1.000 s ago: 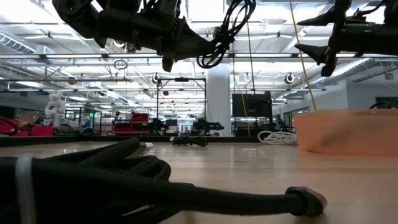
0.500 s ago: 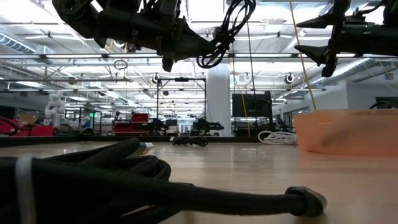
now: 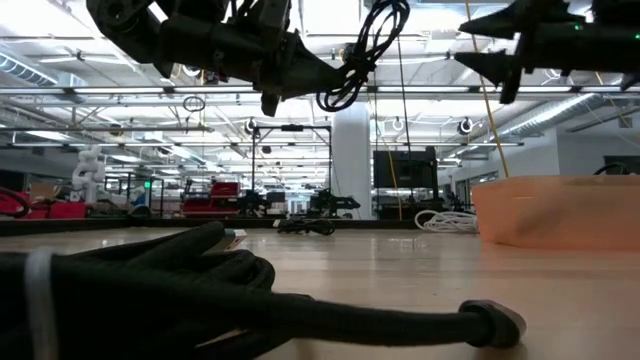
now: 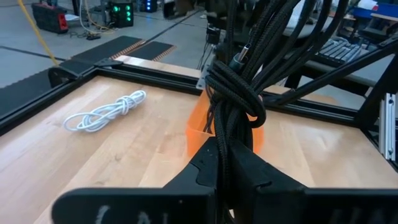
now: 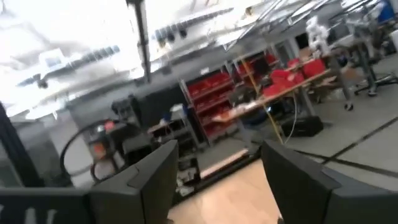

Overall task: Pick and place USB-C Cables
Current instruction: Put the middle black charger cable into the orange bin

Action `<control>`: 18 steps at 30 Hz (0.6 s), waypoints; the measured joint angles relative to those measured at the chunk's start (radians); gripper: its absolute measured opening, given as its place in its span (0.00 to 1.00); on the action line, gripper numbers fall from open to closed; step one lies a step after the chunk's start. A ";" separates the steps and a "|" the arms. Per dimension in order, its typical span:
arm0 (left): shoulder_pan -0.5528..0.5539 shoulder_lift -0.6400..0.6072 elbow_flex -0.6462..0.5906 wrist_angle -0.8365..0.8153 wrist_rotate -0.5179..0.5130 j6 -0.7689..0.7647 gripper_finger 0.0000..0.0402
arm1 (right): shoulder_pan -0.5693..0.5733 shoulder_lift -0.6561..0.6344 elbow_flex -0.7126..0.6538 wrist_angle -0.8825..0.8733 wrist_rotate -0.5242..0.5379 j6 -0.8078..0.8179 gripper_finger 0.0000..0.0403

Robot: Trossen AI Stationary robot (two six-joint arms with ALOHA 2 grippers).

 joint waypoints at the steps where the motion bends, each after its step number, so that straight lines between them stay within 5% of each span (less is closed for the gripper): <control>1: 0.002 0.000 0.000 0.002 0.000 0.000 0.02 | 0.000 0.017 0.002 -0.010 -0.003 -0.003 0.55; 18: 0.050 0.000 0.000 0.025 -0.001 0.011 0.04 | 0.114 0.330 0.010 0.250 -0.030 0.004 0.55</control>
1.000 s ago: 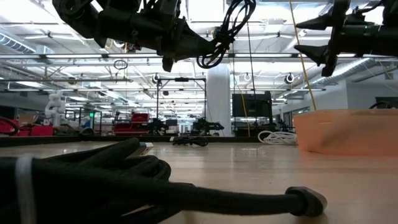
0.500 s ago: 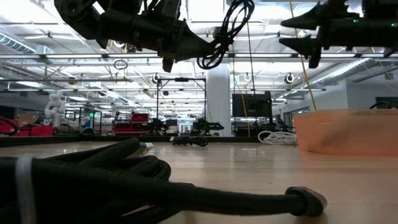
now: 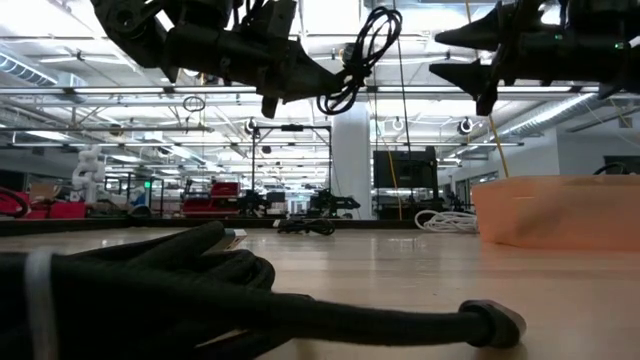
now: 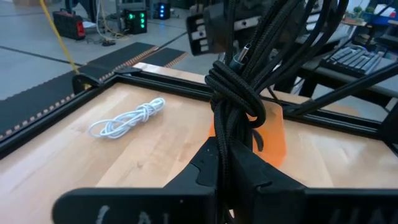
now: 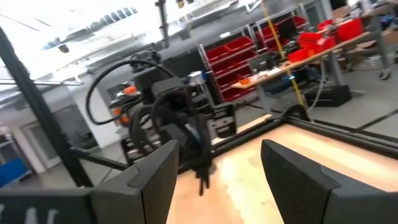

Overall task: Pick and place USB-C Cables
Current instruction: Put the middle black charger cable into the orange bin

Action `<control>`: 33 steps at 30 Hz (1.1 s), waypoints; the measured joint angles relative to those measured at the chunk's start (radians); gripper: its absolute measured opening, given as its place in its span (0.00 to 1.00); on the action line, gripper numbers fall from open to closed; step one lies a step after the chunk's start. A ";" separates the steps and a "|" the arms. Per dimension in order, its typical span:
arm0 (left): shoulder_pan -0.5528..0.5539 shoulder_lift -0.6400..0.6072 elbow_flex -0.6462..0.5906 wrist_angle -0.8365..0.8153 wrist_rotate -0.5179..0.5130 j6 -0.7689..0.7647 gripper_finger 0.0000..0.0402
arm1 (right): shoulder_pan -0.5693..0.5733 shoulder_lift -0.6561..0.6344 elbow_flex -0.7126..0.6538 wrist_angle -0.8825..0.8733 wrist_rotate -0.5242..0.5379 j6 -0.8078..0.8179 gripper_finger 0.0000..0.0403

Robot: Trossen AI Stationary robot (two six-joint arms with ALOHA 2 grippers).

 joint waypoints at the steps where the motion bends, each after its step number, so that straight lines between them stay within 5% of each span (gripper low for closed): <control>1: 0.000 0.000 0.000 0.009 0.001 0.000 0.05 | 0.010 0.019 0.000 0.029 0.001 -0.001 0.55; 10: 0.000 0.000 0.000 0.040 0.025 0.009 0.03 | 0.101 0.176 0.009 0.261 0.000 -0.066 0.56; 22: -0.004 0.000 0.000 0.049 0.025 -0.005 0.03 | 0.194 0.319 0.206 0.156 -0.022 -0.307 0.74; 33: -0.010 0.000 0.000 0.078 0.025 -0.003 0.02 | 0.193 0.319 0.206 0.088 0.171 -0.323 0.74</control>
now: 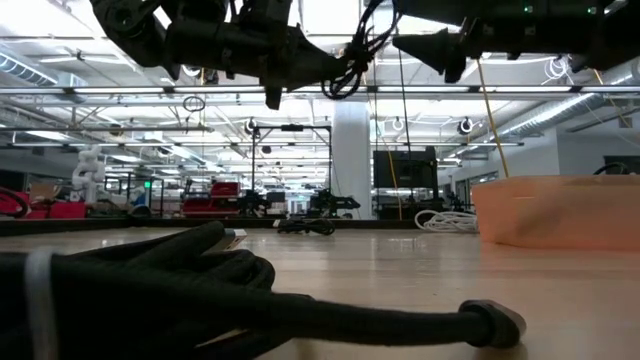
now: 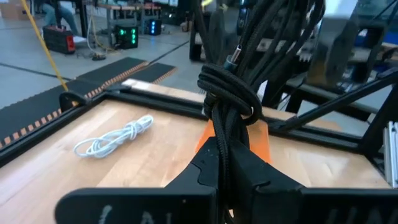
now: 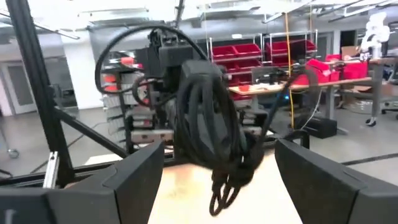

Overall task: Pick and place USB-C Cables
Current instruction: Put the middle black charger cable into the orange bin

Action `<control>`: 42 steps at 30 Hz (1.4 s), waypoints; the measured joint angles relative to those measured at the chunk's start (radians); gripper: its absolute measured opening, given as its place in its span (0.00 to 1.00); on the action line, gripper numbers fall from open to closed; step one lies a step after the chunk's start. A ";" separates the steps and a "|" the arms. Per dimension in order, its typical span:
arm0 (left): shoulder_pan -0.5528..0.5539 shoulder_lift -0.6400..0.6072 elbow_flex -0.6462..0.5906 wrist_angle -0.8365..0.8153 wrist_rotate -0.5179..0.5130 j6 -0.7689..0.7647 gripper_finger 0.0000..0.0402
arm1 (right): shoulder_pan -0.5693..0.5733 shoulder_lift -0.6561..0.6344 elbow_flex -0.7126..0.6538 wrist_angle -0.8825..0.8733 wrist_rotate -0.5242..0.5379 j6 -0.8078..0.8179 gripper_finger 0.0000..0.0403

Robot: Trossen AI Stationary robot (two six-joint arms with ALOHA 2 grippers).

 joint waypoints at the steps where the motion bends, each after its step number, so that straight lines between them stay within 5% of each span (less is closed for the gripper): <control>1: 0.000 0.000 0.000 0.010 0.000 0.003 0.03 | 0.000 0.006 0.000 0.000 0.019 0.000 0.74; 5: 0.000 0.000 0.000 0.028 0.000 0.019 0.06 | 0.000 0.031 0.000 0.014 0.075 0.001 0.74; 15: 0.000 0.000 0.000 0.031 0.000 0.016 0.05 | -0.002 0.098 0.001 0.188 0.025 -0.039 0.74; 29: -0.017 0.000 0.000 0.035 0.019 0.015 0.06 | -0.002 0.204 0.109 0.178 0.020 -0.063 0.71; 34: -0.028 0.000 0.000 0.035 0.019 0.025 0.06 | -0.002 0.187 0.109 0.176 0.045 -0.039 0.54; 42: -0.029 0.000 0.000 0.034 0.020 0.022 0.06 | -0.002 0.188 0.109 0.160 0.044 0.011 0.09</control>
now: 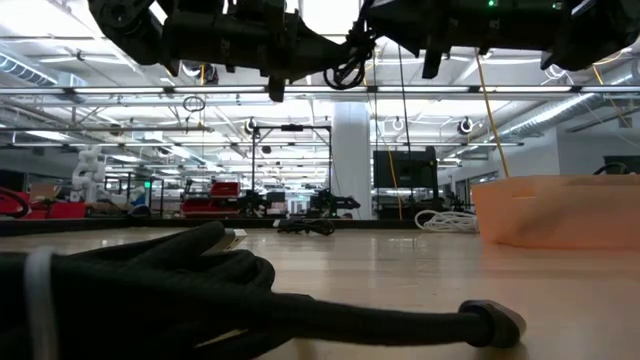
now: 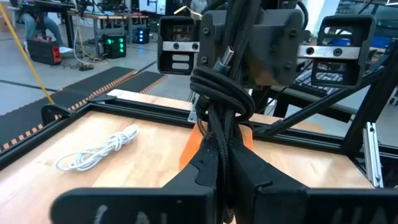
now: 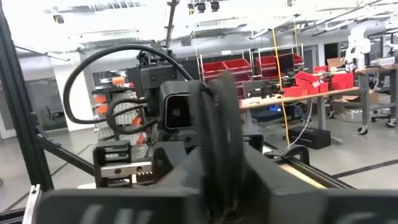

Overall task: Pick and place USB-C Cables
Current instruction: Put the middle black charger cable into the orange bin

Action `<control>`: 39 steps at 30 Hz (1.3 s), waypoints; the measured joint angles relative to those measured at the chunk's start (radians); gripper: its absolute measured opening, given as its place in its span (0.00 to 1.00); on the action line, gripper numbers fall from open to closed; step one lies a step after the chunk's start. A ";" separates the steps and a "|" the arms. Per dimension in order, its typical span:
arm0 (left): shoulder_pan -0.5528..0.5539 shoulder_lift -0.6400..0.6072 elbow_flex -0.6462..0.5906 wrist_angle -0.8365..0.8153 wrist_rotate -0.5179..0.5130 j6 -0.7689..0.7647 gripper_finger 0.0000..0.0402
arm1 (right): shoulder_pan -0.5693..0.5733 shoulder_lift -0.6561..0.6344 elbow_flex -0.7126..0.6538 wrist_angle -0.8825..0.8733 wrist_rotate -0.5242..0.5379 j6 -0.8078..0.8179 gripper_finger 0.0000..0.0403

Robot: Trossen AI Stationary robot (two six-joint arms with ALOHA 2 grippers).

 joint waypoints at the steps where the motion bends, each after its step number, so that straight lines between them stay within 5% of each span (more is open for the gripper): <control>1: 0.000 0.000 0.000 0.001 0.000 0.000 0.07 | 0.000 0.000 0.000 0.000 0.000 0.004 0.05; 14: -0.006 0.000 0.000 0.004 0.003 -0.003 0.03 | 0.000 0.001 0.000 0.004 -0.002 0.077 0.06; 22: -0.006 0.000 0.000 0.001 0.003 0.000 0.19 | -0.004 -0.006 0.000 -0.040 -0.001 0.028 0.01; 32: -0.005 0.000 0.001 0.001 -0.001 0.005 0.29 | -0.047 -0.232 -0.001 -0.518 0.067 0.022 0.00; 39: -0.003 0.000 0.001 -0.004 -0.001 0.009 0.30 | -0.051 -0.480 -0.001 -0.923 0.049 0.159 0.00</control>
